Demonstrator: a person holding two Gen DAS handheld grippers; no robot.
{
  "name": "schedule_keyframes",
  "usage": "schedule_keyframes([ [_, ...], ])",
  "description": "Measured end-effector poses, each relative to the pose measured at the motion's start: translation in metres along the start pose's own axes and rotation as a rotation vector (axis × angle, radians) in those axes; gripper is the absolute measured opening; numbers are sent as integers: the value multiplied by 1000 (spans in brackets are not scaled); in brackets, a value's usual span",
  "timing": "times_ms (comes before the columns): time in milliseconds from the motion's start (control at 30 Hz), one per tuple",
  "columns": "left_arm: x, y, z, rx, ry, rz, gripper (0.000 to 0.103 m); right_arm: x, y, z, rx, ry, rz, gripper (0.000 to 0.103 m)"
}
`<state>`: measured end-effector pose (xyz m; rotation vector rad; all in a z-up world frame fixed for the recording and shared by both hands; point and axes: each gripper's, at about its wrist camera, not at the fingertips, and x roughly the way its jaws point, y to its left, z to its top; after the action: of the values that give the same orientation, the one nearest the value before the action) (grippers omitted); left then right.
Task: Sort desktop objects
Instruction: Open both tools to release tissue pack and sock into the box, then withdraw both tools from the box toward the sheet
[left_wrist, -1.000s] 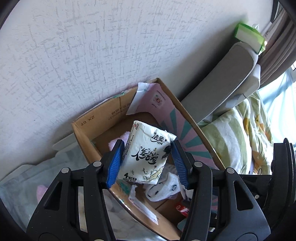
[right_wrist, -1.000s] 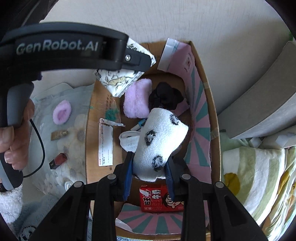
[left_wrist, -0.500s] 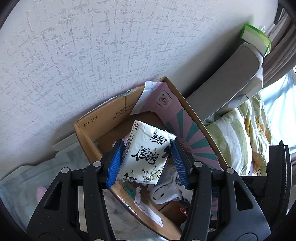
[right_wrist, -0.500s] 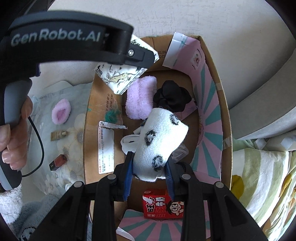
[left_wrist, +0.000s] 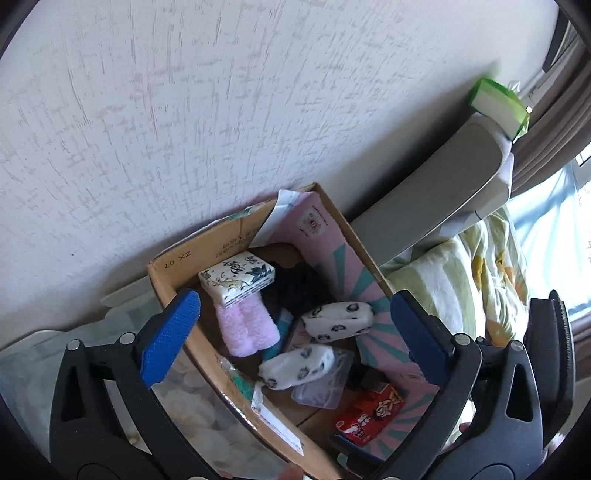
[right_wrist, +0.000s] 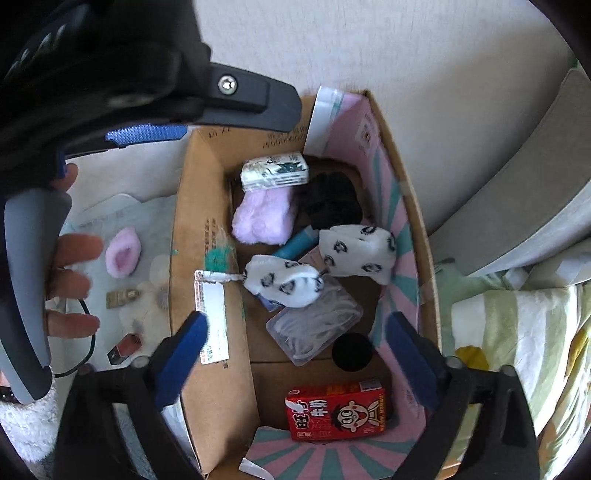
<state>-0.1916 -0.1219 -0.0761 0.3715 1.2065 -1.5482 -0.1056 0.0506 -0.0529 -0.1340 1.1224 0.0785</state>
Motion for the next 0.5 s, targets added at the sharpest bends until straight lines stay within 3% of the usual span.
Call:
schedule_keyframes([
  [500, -37, 10, -9, -13, -46, -5, 103, -27, 16, -10, -64, -90, 16, 103],
])
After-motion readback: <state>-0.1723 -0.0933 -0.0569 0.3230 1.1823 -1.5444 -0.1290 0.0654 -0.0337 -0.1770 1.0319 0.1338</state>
